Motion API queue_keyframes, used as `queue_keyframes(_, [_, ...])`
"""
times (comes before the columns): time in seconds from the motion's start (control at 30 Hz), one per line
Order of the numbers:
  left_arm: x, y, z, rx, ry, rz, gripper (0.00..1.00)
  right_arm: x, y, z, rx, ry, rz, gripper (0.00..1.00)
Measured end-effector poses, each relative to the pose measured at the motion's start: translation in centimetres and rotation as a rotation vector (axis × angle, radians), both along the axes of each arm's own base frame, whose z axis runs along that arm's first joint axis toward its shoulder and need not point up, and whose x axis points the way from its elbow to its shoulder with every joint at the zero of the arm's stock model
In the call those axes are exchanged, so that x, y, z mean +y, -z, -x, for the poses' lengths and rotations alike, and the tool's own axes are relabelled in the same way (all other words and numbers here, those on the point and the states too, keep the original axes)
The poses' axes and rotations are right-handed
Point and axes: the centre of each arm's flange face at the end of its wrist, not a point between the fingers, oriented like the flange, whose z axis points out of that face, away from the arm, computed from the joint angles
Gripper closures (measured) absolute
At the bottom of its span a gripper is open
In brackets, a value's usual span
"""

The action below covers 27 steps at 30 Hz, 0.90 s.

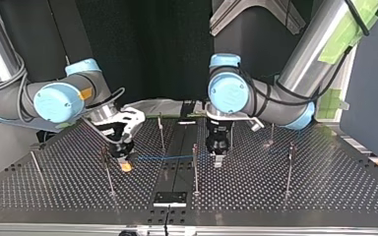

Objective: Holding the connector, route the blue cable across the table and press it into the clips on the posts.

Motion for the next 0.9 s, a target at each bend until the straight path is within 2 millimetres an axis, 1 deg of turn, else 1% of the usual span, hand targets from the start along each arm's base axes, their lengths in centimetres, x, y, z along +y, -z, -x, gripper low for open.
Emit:
queue_keyframes(0.27, [-0.2, -0.4, 2.8, 0.037, 0.035, -0.01, 0.0, 0.1, -0.7, 0.5, -0.002, 0.012, 0.005, 1.0])
queue_keyframes(0.43, [-0.6, -0.1, 3.9, 0.051, 0.07, -0.007, 0.0, 0.2, -0.8, 0.5, -0.002, 0.014, 0.005, 1.0])
queue_keyframes(0.53, [-0.9, -0.2, 4.4, 0.051, 0.088, 0.0, 0.0, 0.2, -0.8, 0.6, -0.002, 0.014, 0.005, 1.0])
queue_keyframes(0.73, [-1.3, -1.6, 5.5, 0.028, 0.106, 0.014, 0.0, 0.2, -0.8, 0.6, 0.0, 0.015, 0.002, 1.0])
queue_keyframes(0.9, [-1.7, -3.9, 7.0, -0.011, 0.122, 0.024, 0.0, 0.2, -0.6, 0.8, 0.004, 0.028, -0.002, 1.0])
